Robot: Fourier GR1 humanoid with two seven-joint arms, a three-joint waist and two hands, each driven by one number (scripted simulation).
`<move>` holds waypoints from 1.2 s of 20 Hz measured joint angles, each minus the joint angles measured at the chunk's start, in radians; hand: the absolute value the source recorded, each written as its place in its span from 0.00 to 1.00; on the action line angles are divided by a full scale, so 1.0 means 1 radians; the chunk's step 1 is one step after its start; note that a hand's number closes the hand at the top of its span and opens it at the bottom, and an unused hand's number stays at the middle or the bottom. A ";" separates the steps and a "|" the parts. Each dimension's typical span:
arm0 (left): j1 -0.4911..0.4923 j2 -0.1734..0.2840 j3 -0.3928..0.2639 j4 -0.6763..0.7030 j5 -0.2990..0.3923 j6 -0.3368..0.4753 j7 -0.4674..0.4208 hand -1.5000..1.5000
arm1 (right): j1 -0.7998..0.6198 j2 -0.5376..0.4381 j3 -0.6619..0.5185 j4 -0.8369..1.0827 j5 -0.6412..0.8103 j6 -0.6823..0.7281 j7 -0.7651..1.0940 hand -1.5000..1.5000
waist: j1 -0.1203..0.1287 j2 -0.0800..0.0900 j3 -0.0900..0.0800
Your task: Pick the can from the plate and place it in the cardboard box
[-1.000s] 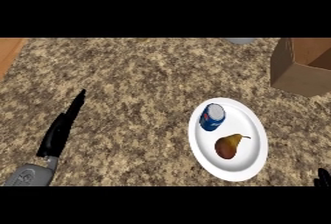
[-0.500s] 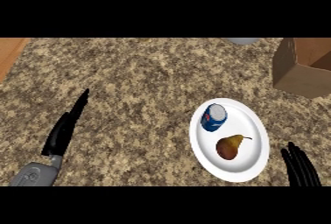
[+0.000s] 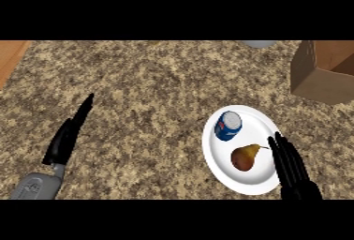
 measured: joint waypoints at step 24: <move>0.002 -0.108 0.135 0.006 -0.133 -0.110 -0.004 0.50 | -0.340 0.000 -0.011 0.350 0.084 -0.097 0.132 0.00 | 0.000 0.000 0.000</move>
